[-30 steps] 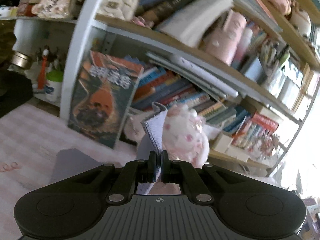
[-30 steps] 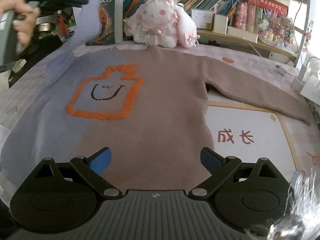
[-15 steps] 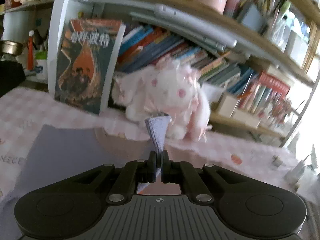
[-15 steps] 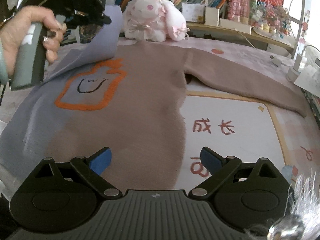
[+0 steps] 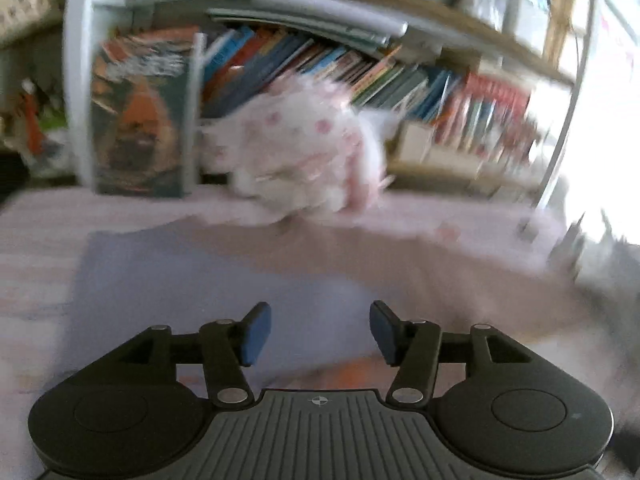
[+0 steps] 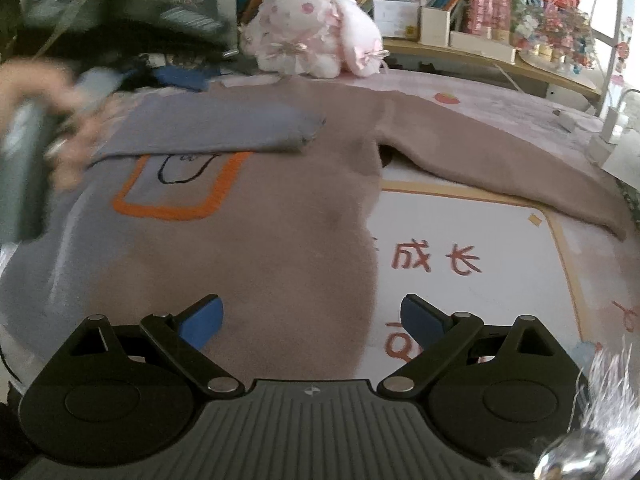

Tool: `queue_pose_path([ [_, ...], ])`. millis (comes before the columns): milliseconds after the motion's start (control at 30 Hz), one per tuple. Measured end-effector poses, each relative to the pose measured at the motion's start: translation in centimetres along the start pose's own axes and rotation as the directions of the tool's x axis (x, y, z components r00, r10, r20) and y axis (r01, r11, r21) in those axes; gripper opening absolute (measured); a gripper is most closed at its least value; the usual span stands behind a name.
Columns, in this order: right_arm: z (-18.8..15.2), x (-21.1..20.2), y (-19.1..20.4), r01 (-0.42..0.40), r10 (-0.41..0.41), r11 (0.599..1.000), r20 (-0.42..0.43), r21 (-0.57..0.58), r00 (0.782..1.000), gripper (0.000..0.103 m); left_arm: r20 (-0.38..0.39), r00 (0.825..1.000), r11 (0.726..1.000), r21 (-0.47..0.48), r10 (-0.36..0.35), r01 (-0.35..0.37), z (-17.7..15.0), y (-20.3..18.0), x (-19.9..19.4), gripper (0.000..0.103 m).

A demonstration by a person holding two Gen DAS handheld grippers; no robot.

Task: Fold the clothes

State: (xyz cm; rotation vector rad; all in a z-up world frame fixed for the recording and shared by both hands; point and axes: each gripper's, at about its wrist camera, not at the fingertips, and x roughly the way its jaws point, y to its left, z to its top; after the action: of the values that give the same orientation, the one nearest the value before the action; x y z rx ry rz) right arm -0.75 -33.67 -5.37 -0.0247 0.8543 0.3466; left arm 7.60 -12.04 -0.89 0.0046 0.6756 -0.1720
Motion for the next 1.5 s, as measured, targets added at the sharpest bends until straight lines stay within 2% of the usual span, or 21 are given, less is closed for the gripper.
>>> queue_pose_path([
  [33,0.1,0.1,0.0,-0.002,0.002,1.000,-0.002,0.006,1.000,0.096,-0.013,0.998,0.998,0.036,0.061,-0.060,-1.1,0.8,-0.9,0.056],
  [100,0.2,0.4,-0.1,-0.003,0.003,1.000,-0.007,0.021,1.000,0.096,-0.042,0.984,0.981,0.097,0.175,-0.170,-3.0,2.5,-2.6,0.056],
  [233,0.5,0.9,-0.3,-0.005,0.006,0.999,-0.016,0.052,1.000,0.093,-0.131,0.933,0.942,0.088,0.334,-0.325,-6.4,6.8,-5.4,0.055],
  [300,0.6,1.1,-0.4,-0.003,0.004,0.998,-0.020,0.068,1.000,0.093,-0.160,0.915,0.928,0.010,0.370,-0.373,-7.3,9.1,-6.5,0.055],
  [400,0.6,1.1,-0.6,0.012,-0.009,0.995,-0.023,0.098,1.000,0.088,-0.179,0.910,0.914,-0.100,0.373,-0.394,-7.7,11.7,-7.1,0.055],
  [567,0.5,0.7,-0.2,0.065,-0.062,0.987,-0.026,0.147,0.998,0.070,-0.194,0.927,0.933,-0.100,0.322,-0.345,-7.8,13.2,-6.0,0.055],
  [633,0.5,0.6,-0.1,0.087,-0.083,0.982,-0.028,0.166,0.996,0.058,-0.208,0.931,0.936,-0.127,0.299,-0.329,-8.0,13.9,-5.7,0.053],
  [733,0.3,0.3,0.4,0.124,-0.119,0.974,-0.038,0.191,0.992,0.049,-0.219,0.945,0.941,-0.185,0.243,-0.284,-8.7,14.9,-5.5,0.050],
  [767,0.2,0.2,0.6,0.135,-0.129,0.971,-0.041,0.198,0.991,0.046,-0.219,0.950,0.943,-0.200,0.222,-0.266,-8.9,15.1,-5.4,0.046],
  [800,0.1,0.1,0.8,0.141,-0.135,0.968,-0.043,0.207,0.990,0.036,-0.215,0.956,0.950,-0.200,0.198,-0.242,-8.9,15.2,-5.5,0.042],
  [833,0.0,0.0,0.9,0.143,-0.136,0.965,-0.045,0.219,0.990,0.025,-0.211,0.962,0.956,-0.199,0.175,-0.217,-8.9,15.2,-5.5,0.027],
  [867,0.0,0.0,1.1,0.144,-0.137,0.962,-0.047,0.231,0.989,0.021,-0.206,0.967,0.961,-0.199,0.151,-0.192,-8.9,15.3,-5.5,0.010],
  [900,-0.1,-0.1,1.3,0.144,-0.136,0.959,-0.047,0.245,0.990,0.016,-0.203,0.970,0.964,-0.201,0.131,-0.172,-8.8,15.4,-5.5,0.007],
  [933,-0.2,-0.1,1.6,0.144,-0.137,0.956,-0.047,0.255,0.989,0.014,-0.199,0.972,0.962,-0.217,0.124,-0.167,-8.7,15.6,-5.6,0.004],
  [1067,0.0,0.1,2.9,0.160,-0.152,0.953,-0.048,0.259,0.987,0.013,-0.159,0.980,0.942,-0.294,0.121,-0.164,-8.4,17.8,-6.1,0.003],
  [1500,1.2,2.1,8.5,0.136,-0.133,0.973,-0.028,0.186,0.991,0.013,-0.167,0.975,0.946,-0.266,0.145,-0.186,-7.5,22.9,-5.7,0.004],
])
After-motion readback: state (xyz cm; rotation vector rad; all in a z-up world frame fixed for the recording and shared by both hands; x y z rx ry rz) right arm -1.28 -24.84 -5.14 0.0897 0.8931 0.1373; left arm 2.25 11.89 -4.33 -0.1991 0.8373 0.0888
